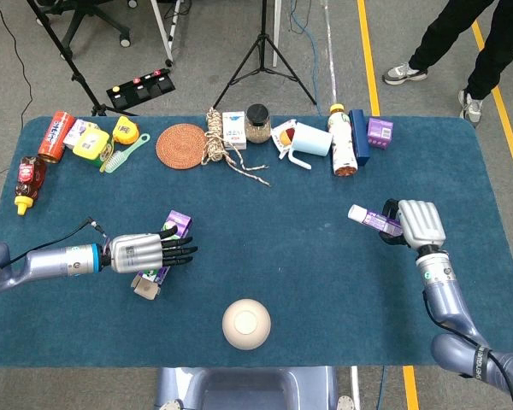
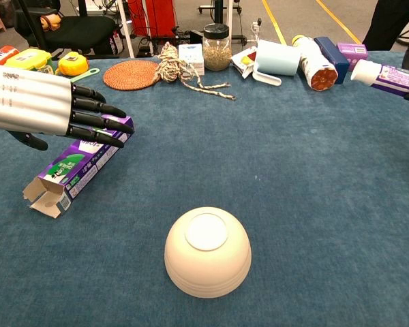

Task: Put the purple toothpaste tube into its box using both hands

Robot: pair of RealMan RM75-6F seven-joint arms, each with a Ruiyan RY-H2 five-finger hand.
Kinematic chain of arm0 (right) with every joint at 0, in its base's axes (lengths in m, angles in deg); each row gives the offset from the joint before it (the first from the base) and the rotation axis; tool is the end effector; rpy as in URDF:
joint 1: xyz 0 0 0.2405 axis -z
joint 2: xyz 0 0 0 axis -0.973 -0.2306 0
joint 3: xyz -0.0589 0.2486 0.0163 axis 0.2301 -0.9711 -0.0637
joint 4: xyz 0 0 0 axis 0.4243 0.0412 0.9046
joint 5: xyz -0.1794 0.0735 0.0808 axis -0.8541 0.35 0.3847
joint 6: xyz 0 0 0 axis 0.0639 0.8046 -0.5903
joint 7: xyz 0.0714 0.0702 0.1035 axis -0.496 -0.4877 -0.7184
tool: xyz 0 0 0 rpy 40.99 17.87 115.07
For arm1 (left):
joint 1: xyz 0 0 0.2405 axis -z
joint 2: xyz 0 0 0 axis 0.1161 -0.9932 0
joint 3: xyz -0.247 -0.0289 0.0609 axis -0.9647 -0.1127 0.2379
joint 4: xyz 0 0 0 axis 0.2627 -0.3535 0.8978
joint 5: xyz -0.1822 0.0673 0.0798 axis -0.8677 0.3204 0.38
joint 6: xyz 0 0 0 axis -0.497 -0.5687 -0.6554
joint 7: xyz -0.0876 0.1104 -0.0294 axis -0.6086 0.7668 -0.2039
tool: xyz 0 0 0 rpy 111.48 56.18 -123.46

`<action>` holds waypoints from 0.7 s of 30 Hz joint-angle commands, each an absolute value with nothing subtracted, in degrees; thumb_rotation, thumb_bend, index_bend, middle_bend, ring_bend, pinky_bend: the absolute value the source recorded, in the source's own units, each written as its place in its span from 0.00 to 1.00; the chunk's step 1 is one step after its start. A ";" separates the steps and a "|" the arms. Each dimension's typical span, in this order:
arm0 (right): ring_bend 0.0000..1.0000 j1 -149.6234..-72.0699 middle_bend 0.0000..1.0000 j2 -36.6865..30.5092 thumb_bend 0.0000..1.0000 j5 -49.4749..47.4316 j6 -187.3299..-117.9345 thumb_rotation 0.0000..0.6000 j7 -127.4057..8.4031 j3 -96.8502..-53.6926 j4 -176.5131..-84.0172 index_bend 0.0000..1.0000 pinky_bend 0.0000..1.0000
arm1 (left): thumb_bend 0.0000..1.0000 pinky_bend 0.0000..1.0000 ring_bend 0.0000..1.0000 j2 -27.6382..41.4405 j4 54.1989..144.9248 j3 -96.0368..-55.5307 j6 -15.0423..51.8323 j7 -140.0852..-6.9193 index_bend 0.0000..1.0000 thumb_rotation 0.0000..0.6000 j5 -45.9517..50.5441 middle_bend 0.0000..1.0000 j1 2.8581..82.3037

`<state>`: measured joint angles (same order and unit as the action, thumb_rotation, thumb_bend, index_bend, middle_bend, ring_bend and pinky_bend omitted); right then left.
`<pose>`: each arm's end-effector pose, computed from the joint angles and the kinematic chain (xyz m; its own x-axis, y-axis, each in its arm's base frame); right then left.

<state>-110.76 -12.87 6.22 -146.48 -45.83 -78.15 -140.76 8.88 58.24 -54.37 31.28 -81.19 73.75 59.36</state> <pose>-0.2465 -0.3616 0.1012 0.3784 -0.1608 0.9116 -0.9244 -0.0141 0.3813 -0.2188 0.3753 0.0516 0.8109 -0.4956 0.3111 -0.3314 -0.8272 -0.4538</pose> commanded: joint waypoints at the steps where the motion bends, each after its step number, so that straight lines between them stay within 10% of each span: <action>1: 0.54 -110.70 0.57 -12.91 0.43 6.27 -146.42 1.00 -45.86 -78.13 -140.52 0.55 0.60 | 0.10 0.21 0.00 11.11 54.99 -52.72 30.77 -82.70 0.00 1.00 72.52 0.00 59.83; 16: 0.54 -110.07 0.57 -12.62 0.43 6.31 -145.17 1.00 -48.40 -78.18 -138.20 0.55 0.60 | 0.11 0.21 0.00 18.31 47.44 -48.97 28.03 -81.36 0.00 1.00 69.14 0.00 61.21; 21: 0.54 -109.67 0.57 -13.01 0.43 5.86 -144.86 1.00 -49.72 -78.26 -137.73 0.55 0.61 | 0.15 0.32 0.07 18.64 46.98 -47.61 31.21 -81.54 0.25 1.00 68.57 0.09 61.24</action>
